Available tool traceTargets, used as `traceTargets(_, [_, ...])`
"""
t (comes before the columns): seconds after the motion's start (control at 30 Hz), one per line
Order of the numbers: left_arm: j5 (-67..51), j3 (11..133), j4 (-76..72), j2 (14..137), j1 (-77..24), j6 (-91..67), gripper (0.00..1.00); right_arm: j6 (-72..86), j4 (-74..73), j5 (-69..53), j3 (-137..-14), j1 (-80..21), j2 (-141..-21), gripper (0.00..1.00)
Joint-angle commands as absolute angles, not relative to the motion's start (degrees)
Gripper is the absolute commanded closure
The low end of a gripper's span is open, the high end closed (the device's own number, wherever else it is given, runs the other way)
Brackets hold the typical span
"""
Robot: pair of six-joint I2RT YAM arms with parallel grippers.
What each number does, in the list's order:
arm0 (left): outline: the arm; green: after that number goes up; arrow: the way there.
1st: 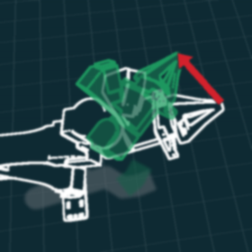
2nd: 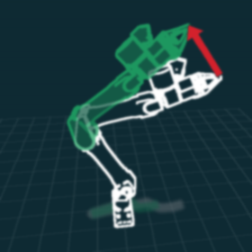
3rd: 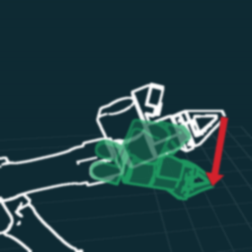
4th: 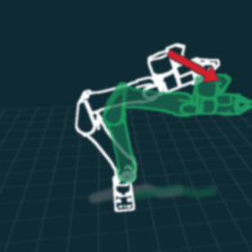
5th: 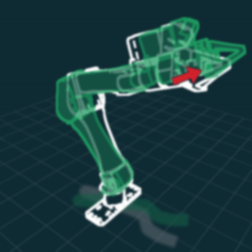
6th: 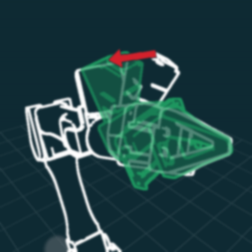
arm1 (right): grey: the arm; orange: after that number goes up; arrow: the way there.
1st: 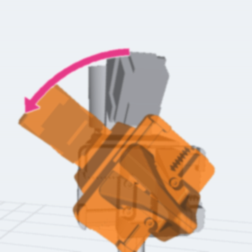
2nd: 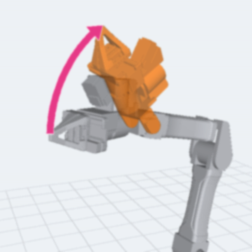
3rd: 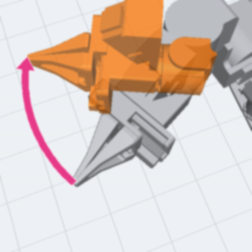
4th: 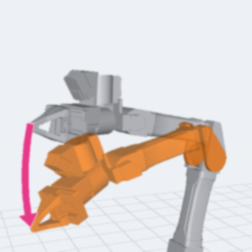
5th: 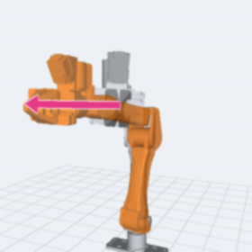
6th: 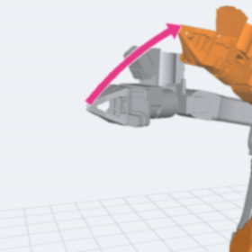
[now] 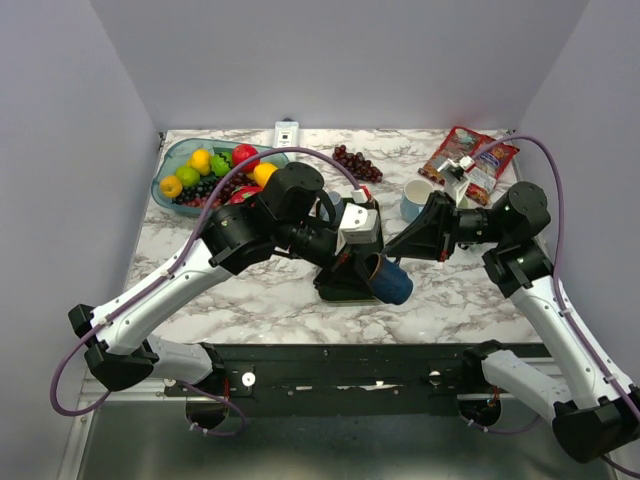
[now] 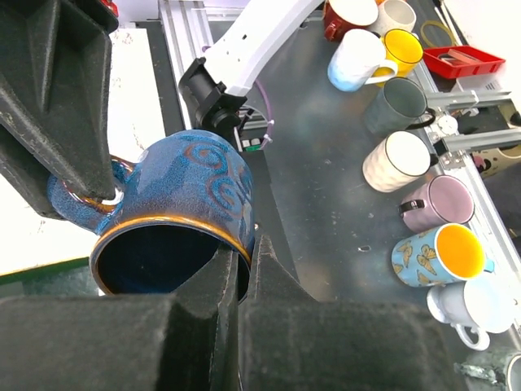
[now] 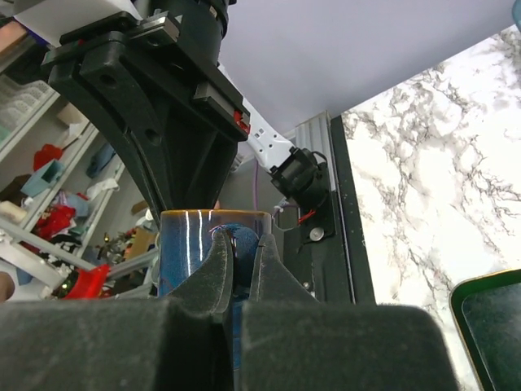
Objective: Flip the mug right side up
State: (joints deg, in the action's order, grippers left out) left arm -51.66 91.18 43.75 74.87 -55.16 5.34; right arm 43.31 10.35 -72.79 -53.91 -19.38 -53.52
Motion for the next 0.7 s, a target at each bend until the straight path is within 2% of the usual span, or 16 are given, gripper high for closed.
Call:
traceTargets(0.0, [-47.47, 91.76, 38.59, 73.83, -55.02, 3.17, 0.89, 39.65, 6.34, -70.33, -53.70, -20.21, -50.63, 0.99])
traceTargets(0.03, [-46.85, 91.15, 36.84, 73.57, -55.02, 2.38, 0.57, 38.94, 5.28, -68.66, -53.88, -20.21, -50.28, 0.99])
traceTargets(0.07, [-46.24, 90.01, 35.87, 73.04, -54.93, 0.55, 0.44, 38.33, 4.14, -64.73, -54.14, -20.21, -49.84, 0.99])
traceTargets(0.1, [-44.23, 89.22, 34.73, 72.60, -55.02, 0.18, 0.38, 37.19, 1.69, -62.60, -54.23, -20.21, -48.79, 0.99])
traceTargets(0.13, [-42.82, 88.43, 32.02, 72.08, -54.93, -2.09, 0.26, 36.74, 1.06, -60.75, -54.23, -20.21, -48.00, 0.99])
traceTargets(0.27, [-35.44, 82.90, 25.67, 68.92, -54.76, -7.81, 0.11, 34.98, -4.63, -48.20, -54.58, -20.21, -44.04, 0.99])
traceTargets(0.43, [-23.33, 80.33, 21.45, 67.68, -53.18, -15.99, 0.02, 30.76, -12.73, -36.76, -56.25, -20.13, -40.97, 0.99])
traceTargets(0.57, [-14.28, 80.33, 19.87, 67.59, -50.73, -23.01, 0.01, 28.57, -15.03, -27.88, -54.76, -20.21, -37.54, 0.99])
traceTargets(0.67, [-8.02, 81.47, 21.26, 68.81, -47.83, -31.94, 0.01, 25.85, -14.94, -28.03, -53.09, -20.21, -34.56, 0.99])
